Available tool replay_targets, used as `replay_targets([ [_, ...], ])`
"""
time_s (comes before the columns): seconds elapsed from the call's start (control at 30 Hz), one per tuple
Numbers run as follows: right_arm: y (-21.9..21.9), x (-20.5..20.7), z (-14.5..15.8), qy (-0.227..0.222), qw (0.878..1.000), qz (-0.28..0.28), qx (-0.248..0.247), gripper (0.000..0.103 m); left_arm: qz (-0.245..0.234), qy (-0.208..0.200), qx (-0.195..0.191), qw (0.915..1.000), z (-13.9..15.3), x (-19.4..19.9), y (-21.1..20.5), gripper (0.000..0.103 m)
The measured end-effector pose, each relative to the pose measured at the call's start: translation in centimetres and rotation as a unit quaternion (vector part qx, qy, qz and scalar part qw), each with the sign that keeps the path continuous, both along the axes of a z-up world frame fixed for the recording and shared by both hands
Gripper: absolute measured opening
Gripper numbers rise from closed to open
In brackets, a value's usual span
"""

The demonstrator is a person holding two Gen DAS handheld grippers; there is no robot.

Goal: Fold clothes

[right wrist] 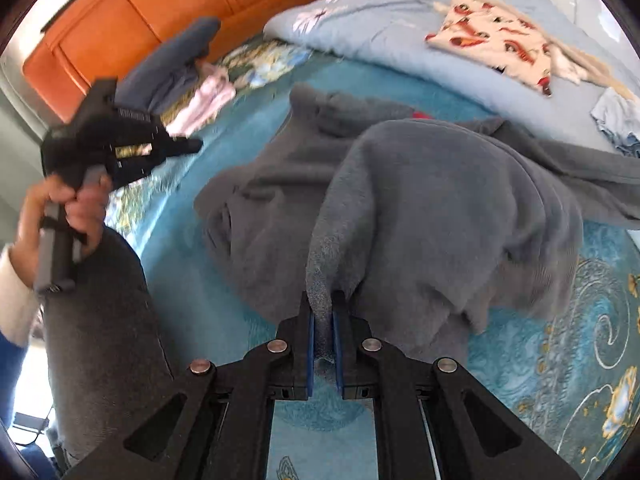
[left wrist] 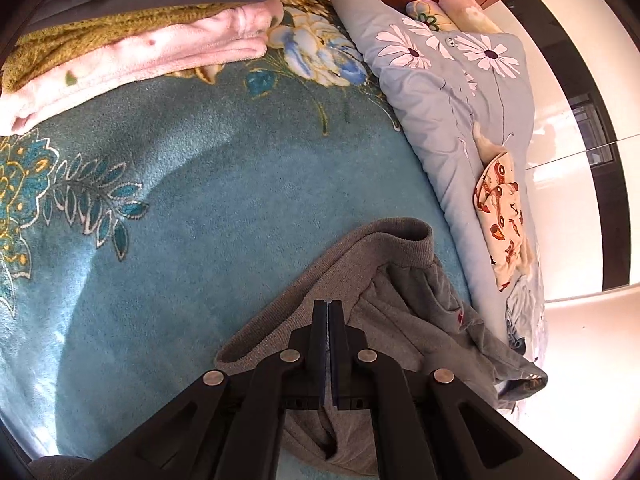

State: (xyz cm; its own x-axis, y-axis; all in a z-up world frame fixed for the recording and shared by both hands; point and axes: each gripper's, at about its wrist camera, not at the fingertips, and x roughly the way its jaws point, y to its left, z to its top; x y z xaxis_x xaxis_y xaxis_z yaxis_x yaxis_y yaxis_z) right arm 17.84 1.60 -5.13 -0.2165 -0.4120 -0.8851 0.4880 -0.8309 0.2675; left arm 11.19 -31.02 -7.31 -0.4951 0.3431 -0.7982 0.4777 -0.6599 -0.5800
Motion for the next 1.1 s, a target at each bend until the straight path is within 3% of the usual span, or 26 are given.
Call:
replay_targets([
  [0.1,-0.7,0.9,-1.3,-0.006,0.999,0.013,0.049,0.012,-0.002,-0.001,0.007,1.0,-0.1,0.1,0.1,0.01],
  [0.23,1.8,0.8,0.8,0.009,1.0,-0.006,0.011,0.041,-0.004,-0.003,0.009,0.9999,-0.1,0.1,0.2,0.019],
  [0.33,3.8,0.7,2.4,0.02,0.999,-0.02,-0.019,0.047,-0.002,-0.004,0.014,0.9999,-0.2,0.1,0.2,0.026],
  [0.37,5.1,0.0,2.1,0.012,0.998,-0.055,-0.027,0.048,-0.001,-0.005,0.016,0.9999,-0.3,0.1,0.1,0.026],
  [0.43,7.7,-1.6,1.5,-0.008,0.991,-0.13,-0.043,0.048,0.0,-0.007,0.019,0.9998,-0.4,0.1,0.1,0.027],
  [0.53,10.8,-3.4,-0.2,-0.052,0.968,-0.225,-0.094,0.048,0.002,-0.009,0.021,0.9997,-0.4,0.3,0.1,0.029],
  [0.73,11.5,-4.4,-3.6,-0.121,0.935,-0.291,-0.161,0.048,0.009,-0.011,0.027,0.9995,-0.5,0.7,0.2,0.032],
  [0.8,10.5,-4.9,-4.3,-0.132,0.931,-0.295,-0.169,0.048,0.009,-0.012,0.027,0.9995,-0.5,0.7,0.2,0.033],
  [0.97,8.7,-6.3,-4.2,-0.118,0.939,-0.295,-0.131,0.047,0.01,-0.015,0.027,0.9995,-0.5,0.7,0.1,0.034],
  [1.07,8.7,-6.7,-4.1,-0.117,0.937,-0.307,-0.121,0.014,0.012,-0.016,0.031,0.9993,-0.6,0.8,0.0,0.034],
  [1.1,8.7,-6.8,-4.0,-0.117,0.935,-0.311,-0.12,0.012,0.013,-0.017,0.033,0.9992,-0.7,0.9,0.0,0.035],
])
